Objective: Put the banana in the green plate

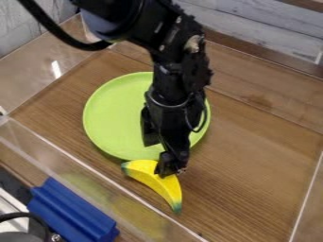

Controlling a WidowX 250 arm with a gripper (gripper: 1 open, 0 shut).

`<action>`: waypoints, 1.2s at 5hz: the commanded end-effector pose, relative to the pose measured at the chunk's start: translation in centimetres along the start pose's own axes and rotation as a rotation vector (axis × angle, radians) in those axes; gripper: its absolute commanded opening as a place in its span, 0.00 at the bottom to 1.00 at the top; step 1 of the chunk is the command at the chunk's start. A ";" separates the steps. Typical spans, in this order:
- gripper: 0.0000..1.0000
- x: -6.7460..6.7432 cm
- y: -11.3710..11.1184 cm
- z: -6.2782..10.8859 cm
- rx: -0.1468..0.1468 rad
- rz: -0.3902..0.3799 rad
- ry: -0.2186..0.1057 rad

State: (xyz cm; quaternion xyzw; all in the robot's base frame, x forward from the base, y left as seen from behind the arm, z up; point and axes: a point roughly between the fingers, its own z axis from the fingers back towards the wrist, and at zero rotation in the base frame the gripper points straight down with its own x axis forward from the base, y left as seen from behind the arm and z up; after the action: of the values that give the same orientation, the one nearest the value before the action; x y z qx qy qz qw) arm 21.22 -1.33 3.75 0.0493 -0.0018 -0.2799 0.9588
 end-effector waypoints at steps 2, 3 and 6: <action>1.00 0.1 -0.6 -2.0 -0.015 0.014 0.019; 1.00 0.2 -0.8 -2.6 -0.020 0.016 0.021; 0.00 0.0 -0.8 -1.1 -0.027 0.010 0.038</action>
State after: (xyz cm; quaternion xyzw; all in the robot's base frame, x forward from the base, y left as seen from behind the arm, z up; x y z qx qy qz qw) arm 20.33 -1.82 1.82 0.0399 0.0376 -0.2741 0.9601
